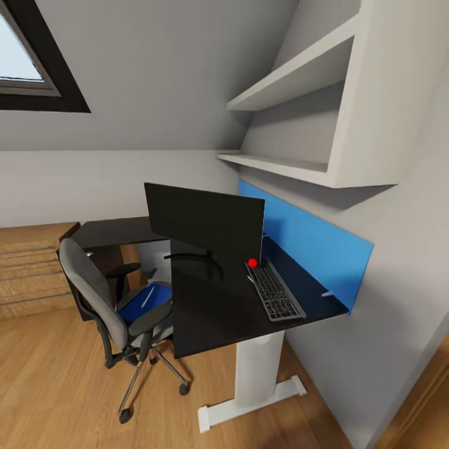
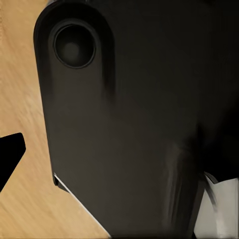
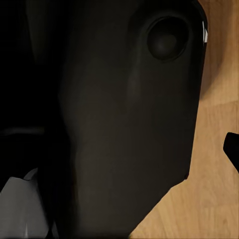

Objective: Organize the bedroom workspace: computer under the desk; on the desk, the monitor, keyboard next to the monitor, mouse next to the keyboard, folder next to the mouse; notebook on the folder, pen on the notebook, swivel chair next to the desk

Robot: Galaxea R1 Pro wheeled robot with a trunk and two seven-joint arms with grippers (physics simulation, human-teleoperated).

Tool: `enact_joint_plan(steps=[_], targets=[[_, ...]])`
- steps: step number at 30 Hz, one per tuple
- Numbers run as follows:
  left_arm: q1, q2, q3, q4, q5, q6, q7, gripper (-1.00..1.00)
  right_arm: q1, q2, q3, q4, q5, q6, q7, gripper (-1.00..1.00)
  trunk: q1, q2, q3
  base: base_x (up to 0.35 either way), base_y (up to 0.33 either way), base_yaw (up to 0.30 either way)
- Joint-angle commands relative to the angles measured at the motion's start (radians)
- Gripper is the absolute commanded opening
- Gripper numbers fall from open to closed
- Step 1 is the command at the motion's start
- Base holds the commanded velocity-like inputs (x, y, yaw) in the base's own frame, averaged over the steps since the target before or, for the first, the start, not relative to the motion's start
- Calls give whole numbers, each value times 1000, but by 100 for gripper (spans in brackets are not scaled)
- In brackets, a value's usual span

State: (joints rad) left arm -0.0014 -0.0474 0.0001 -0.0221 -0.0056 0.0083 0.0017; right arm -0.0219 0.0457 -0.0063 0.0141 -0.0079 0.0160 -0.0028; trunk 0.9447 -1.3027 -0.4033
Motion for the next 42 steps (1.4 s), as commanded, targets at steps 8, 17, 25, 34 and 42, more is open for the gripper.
enact_joint_plan(steps=[8, 17, 25, 34, 42], targets=[[0, 0, 0, -1, -1, 1, 1, 100, -1, 0, -2, 1, -5, 1, 3, 100, -31, 56, 24, 0, 0, 0], [0, 0, 0, -1, 1, 2, 5, 100, -1, 8, -9, 10, -3, -447, 3, 100, -65, 119, 56, 0, 0, 223], [0, 0, 5, -1, 5, 1, 6, 100, -1, 8, -7, 10, -5, -465, 3, 100, -96, 175, 84, 0, 0, 238], [0, 0, 5, -2, 7, 1, 5, 100, -1, 8, -5, 6, -6, -472, 3, 100, -131, 238, 115, 0, 0, 238], [0, -4, 4, -19, 7, -2, -1, 100, -1, 15, -3, 1, -5, -474, 4, 100, -161, 294, 144, 0, 0, 238]])
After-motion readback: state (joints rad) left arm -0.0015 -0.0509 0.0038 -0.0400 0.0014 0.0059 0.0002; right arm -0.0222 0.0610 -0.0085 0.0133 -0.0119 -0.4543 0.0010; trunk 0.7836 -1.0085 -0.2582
